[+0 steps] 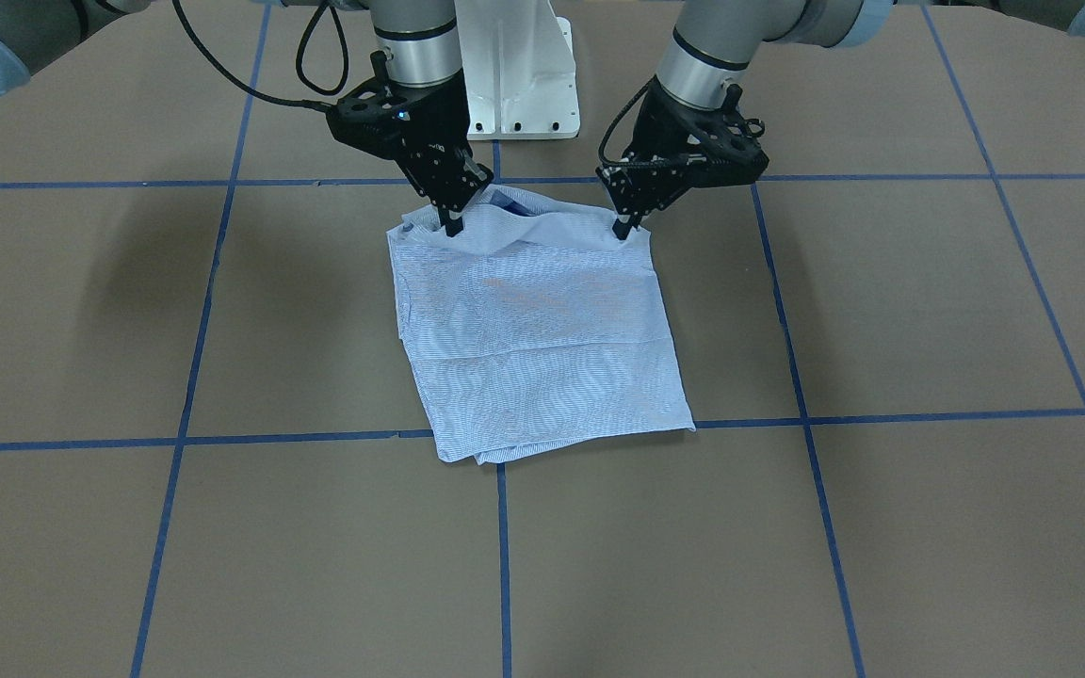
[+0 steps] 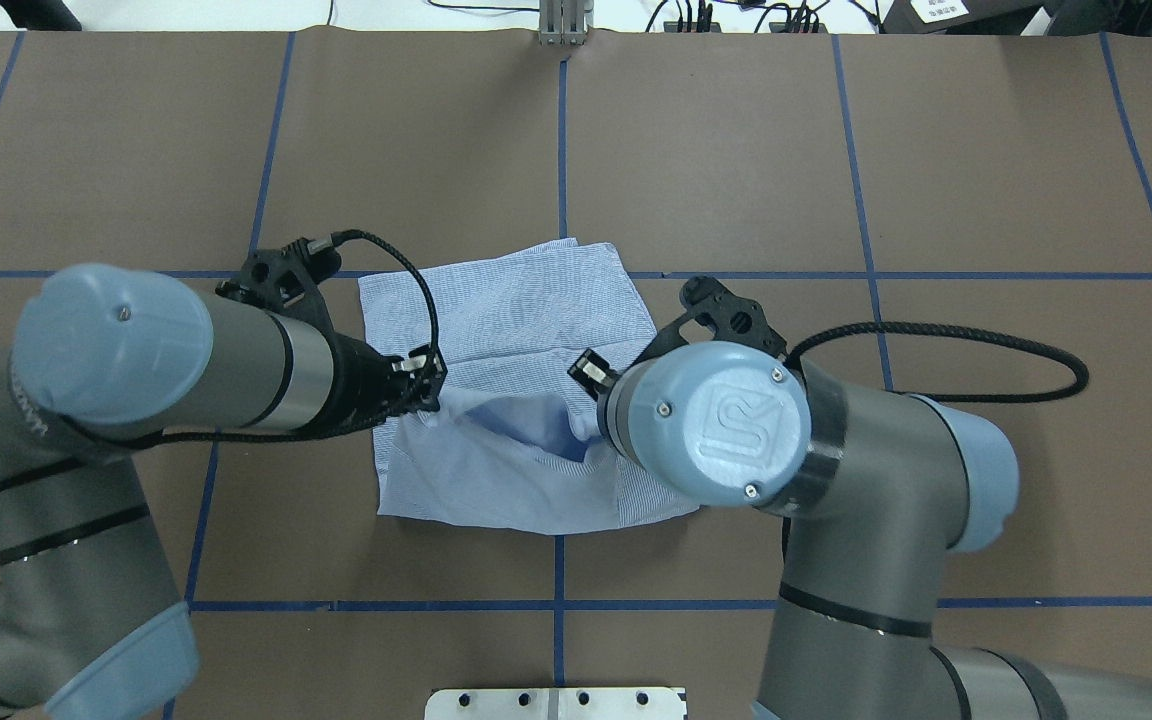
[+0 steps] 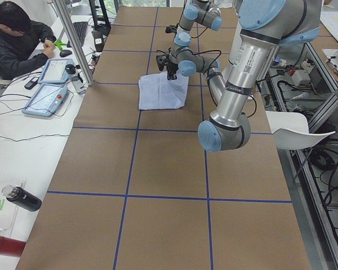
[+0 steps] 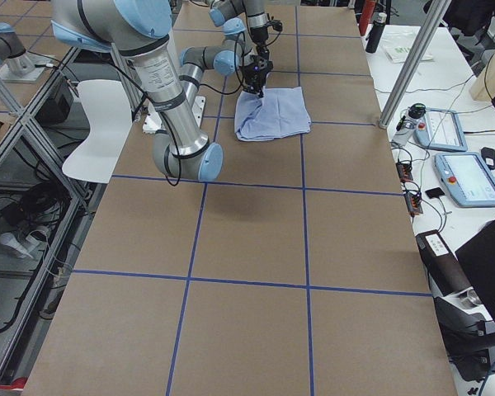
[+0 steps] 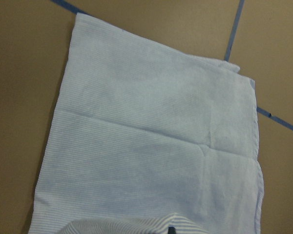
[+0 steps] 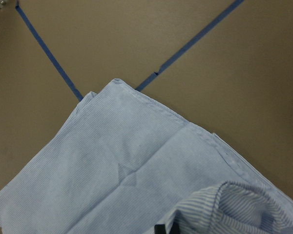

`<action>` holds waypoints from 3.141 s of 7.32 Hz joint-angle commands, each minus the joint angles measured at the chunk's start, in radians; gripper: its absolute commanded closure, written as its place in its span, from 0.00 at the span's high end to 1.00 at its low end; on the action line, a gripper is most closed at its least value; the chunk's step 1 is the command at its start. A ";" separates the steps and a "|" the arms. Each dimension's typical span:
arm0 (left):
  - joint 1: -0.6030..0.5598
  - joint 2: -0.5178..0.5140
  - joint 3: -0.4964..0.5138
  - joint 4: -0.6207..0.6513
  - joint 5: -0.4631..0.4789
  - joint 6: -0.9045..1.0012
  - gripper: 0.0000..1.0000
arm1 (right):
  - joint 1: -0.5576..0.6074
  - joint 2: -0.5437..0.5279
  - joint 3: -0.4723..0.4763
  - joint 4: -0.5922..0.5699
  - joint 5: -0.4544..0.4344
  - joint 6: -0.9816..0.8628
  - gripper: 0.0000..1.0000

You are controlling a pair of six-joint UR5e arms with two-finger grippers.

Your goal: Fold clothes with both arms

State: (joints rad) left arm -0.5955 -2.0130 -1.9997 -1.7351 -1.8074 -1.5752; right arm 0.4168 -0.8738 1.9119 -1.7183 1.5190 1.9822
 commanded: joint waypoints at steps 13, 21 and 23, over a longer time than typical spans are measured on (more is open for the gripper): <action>-0.134 -0.159 0.431 -0.161 -0.019 0.367 1.00 | 0.202 0.180 -0.505 0.332 0.160 -0.302 1.00; -0.444 0.283 0.113 -0.149 -0.314 1.063 1.00 | 0.348 0.022 -0.163 -0.070 0.415 -0.797 1.00; -0.637 0.382 0.125 -0.108 -0.369 1.389 1.00 | 0.513 -0.184 -0.007 -0.136 0.518 -1.126 1.00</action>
State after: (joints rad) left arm -1.1127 -1.6967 -1.8749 -1.8730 -2.1471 -0.3902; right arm 0.8235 -0.9327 1.8027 -1.7982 1.9664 1.0701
